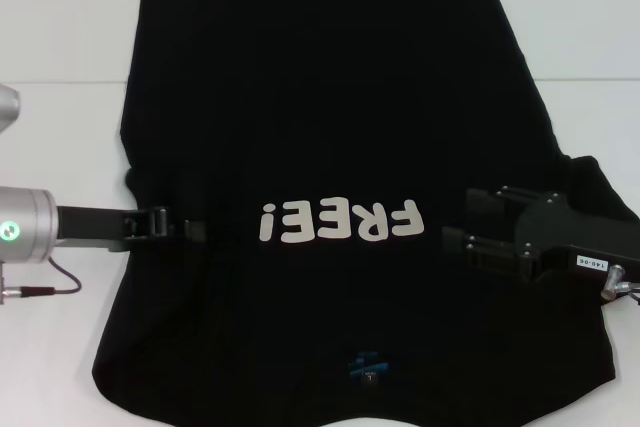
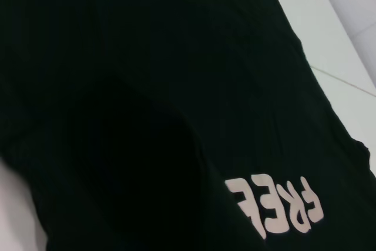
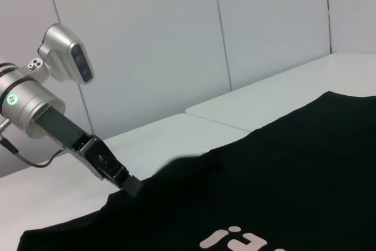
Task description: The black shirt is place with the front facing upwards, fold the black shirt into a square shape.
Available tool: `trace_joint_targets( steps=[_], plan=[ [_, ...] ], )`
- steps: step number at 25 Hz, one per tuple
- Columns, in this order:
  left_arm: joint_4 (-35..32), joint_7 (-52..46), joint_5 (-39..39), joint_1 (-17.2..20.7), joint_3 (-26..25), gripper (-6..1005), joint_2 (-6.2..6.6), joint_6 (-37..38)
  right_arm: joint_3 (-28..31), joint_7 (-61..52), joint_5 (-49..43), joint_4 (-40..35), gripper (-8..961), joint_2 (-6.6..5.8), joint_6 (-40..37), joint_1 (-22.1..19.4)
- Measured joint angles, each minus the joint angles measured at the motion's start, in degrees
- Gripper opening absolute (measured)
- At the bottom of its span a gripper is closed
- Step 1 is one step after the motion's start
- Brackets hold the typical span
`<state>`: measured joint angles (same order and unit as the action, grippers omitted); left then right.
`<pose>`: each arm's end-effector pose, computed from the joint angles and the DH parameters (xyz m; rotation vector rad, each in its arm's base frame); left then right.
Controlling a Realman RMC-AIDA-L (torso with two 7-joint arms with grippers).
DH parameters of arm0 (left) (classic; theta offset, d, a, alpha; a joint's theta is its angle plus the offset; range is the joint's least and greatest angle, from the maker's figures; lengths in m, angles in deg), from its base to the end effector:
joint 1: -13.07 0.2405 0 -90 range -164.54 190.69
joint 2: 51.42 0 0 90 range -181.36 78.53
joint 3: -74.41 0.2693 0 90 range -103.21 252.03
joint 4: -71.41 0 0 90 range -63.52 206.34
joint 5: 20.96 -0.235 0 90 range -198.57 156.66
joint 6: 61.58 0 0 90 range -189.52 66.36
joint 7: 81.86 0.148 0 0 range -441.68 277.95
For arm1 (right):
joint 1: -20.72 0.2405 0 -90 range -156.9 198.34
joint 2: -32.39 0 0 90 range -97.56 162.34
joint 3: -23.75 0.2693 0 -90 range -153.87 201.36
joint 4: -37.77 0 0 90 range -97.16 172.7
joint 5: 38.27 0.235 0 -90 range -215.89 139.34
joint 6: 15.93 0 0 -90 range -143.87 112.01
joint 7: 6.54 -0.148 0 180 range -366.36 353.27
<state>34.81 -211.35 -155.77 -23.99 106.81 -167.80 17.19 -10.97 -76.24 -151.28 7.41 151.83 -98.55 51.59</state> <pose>-0.3138 0.3964 0.0071 -2.2560 -1.7173 -0.4300 0.3017 0.3620 -0.0244 -2.5940 0.5928 0.7152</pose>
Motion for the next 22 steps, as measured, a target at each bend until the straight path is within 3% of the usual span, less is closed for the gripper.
trace_joint_targets(
  steps=[4, 8, 11, 14, 17, 19, 22],
  plan=[
    [0.5, 0.6, 1.0, 0.3, -0.5, 21, -0.41, 1.1, 0.0, 0.0, 0.0, 0.0, 739, 0.00, 0.0, -0.1],
    [1.0, 6.1, 7.8, 1.9, -0.8, 101, 0.34, 6.4, 0.3, -0.1, 0.0, 0.0, 739, 0.00, 0.1, -0.1],
    [1.3, 18.4, 15.5, 4.2, -2.2, 162, 0.40, 12.5, 1.1, -2.4, 0.2, -0.3, 739, -0.01, 0.7, -0.1],
    [2.4, 31.7, 21.7, 7.0, -4.6, 222, -0.51, 16.5, 1.8, -10.5, 0.3, -1.8, 739, -0.75, 1.4, 0.0],
    [2.8, 44.3, 24.1, 9.2, -5.2, 432, -1.49, 19.3, 1.6, -24.6, -0.8, -4.9, 739, -2.97, 1.9, 0.2],
    [2.8, 53.7, 24.2, 10.5, -5.1, 512, -2.12, 21.9, 1.4, -36.2, -3.8, -8.2, 739, -5.20, 1.7, 0.4],
    [2.8, 59.0, 23.9, 11.1, -4.7, 631, -2.80, 23.1, 1.4, -52.1, -10.6, -13.4, 739, -8.52, 0.7, 1.1]
  ],
)
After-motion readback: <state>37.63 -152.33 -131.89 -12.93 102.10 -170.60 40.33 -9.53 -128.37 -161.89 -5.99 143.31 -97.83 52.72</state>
